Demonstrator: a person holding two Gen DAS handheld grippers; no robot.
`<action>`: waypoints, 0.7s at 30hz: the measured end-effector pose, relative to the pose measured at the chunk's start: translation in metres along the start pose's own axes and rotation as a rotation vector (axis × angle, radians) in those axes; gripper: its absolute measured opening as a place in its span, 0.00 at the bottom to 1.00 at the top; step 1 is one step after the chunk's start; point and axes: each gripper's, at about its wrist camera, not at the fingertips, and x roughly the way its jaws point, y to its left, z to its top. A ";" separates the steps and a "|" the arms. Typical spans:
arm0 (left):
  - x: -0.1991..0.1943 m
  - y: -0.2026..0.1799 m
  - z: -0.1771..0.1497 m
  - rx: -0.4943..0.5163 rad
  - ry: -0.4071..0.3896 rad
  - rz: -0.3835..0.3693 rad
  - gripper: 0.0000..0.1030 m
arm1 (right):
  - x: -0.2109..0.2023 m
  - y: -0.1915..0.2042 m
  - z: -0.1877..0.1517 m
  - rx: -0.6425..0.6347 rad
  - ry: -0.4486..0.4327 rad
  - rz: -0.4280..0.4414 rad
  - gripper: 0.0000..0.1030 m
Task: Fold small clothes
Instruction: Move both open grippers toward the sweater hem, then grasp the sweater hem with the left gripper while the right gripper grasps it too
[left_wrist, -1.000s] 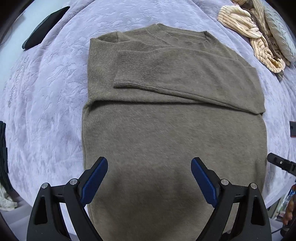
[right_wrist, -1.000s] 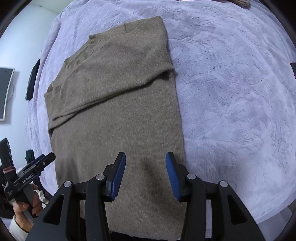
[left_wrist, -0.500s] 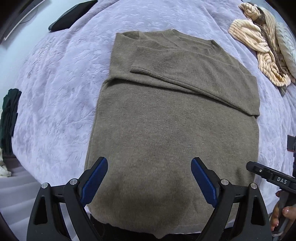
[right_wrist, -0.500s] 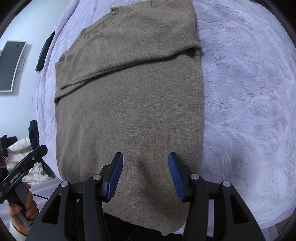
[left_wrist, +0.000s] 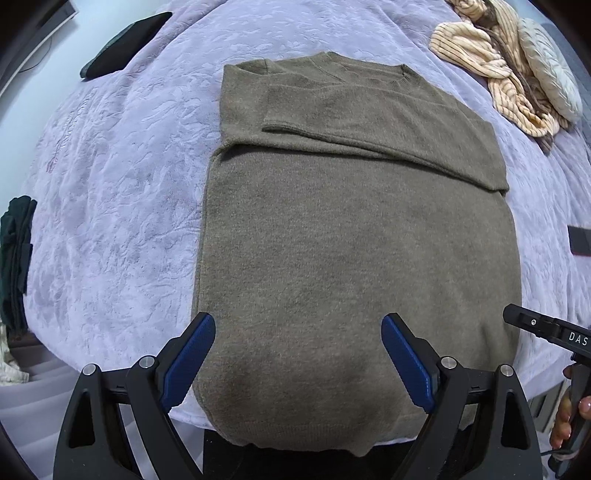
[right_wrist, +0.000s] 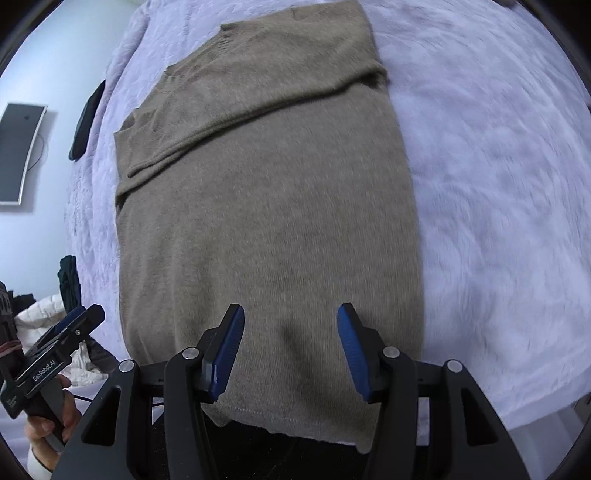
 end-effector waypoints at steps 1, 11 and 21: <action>0.002 0.003 -0.003 0.007 0.002 -0.005 0.89 | 0.001 -0.001 -0.007 0.015 -0.003 -0.008 0.55; 0.023 0.057 -0.044 -0.001 0.047 -0.081 0.89 | 0.007 -0.018 -0.068 0.143 -0.011 -0.010 0.57; 0.063 0.092 -0.077 0.010 0.169 -0.288 0.89 | 0.006 -0.055 -0.091 0.185 -0.039 0.037 0.64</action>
